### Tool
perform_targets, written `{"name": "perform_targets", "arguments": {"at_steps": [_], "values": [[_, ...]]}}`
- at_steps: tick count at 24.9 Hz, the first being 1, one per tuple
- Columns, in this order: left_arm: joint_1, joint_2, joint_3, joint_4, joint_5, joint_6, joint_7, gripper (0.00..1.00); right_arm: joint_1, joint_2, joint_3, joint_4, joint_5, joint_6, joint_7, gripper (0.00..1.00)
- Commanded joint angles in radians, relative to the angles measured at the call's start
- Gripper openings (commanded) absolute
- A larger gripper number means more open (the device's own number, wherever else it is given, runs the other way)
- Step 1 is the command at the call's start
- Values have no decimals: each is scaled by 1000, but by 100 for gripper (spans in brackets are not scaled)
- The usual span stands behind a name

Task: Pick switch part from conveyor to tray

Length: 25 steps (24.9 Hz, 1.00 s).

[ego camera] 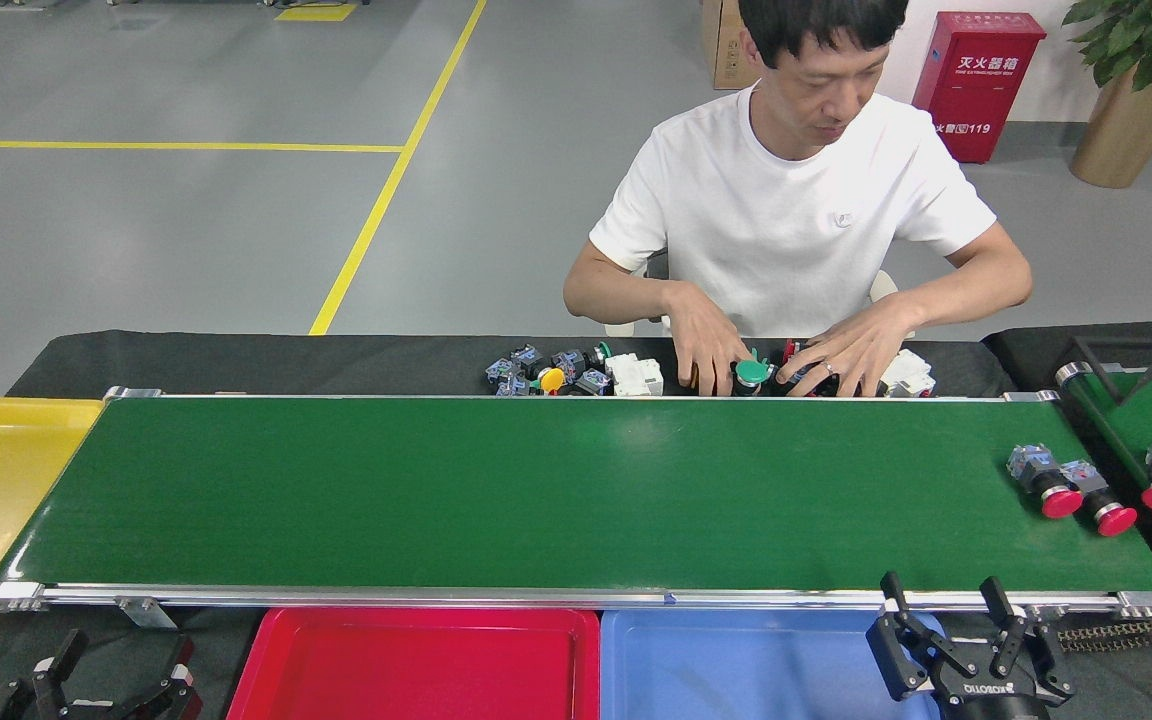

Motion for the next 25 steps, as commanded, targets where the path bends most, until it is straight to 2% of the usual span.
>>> {"name": "perform_targets", "arguments": {"at_steps": [1,8,12,14,20,25], "values": [[-6,7,5,-8,4,3,8,100,-10,-13,-3,-6,0,40,8,99],[-6,10,5,-8,4,3,8,100,-10,-31,-17,20,-3,63,11,99],[-6,10,5,-8,4,3,8,100,-27,-59,-40,64,-6,65,16,99],[-6,10,5,-8,4,3,8,100,-50,-60,-49,100,-6,65,25,99],[-8,13,4,5,2,3,8,100,-194,-63,-60,247,-4,94,32,99],[-10,13,-1,7,1,3,8,100,-258,-65,-54,331,3,108,39,99]]}}
